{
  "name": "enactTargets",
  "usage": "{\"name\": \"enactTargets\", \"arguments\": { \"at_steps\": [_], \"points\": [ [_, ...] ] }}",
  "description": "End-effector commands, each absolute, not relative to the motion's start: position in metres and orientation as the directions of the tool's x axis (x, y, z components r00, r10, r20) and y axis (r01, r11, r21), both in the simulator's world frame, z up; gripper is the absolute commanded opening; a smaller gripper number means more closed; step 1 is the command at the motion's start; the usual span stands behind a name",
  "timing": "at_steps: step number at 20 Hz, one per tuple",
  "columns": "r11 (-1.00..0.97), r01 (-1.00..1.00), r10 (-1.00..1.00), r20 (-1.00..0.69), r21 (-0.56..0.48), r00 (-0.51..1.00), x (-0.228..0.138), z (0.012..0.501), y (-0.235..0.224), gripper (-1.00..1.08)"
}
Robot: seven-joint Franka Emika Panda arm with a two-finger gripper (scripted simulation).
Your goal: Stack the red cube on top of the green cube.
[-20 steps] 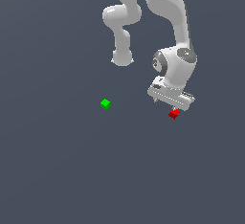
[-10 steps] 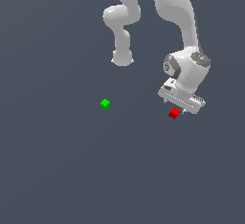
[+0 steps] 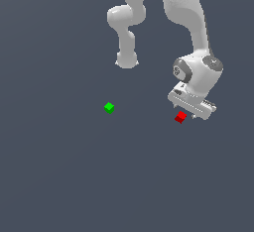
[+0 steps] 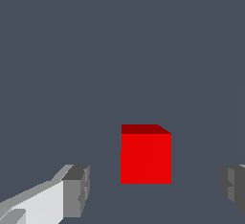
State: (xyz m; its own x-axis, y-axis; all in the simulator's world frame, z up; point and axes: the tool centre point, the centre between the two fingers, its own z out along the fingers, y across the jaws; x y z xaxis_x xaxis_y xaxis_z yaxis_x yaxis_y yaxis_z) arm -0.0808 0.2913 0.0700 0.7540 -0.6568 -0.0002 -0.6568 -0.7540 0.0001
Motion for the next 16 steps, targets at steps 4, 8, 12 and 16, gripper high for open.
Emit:
{"name": "enactTargets", "arguments": {
  "at_steps": [4, 8, 12, 16],
  "points": [
    [-0.753, -0.658, -0.658, 0.0, 0.0, 0.753, -0.081, 0.062, 0.291, 1.0],
    [-0.752, -0.659, -0.659, 0.0, 0.0, 0.752, -0.081, 0.044, 0.291, 1.0],
    [-0.752, -0.659, -0.659, 0.0, 0.0, 0.752, -0.081, 0.026, 0.291, 1.0],
    [-0.751, -0.66, -0.66, 0.0, 0.0, 0.751, -0.08, 0.02, 0.292, 1.0]
  ]
}}
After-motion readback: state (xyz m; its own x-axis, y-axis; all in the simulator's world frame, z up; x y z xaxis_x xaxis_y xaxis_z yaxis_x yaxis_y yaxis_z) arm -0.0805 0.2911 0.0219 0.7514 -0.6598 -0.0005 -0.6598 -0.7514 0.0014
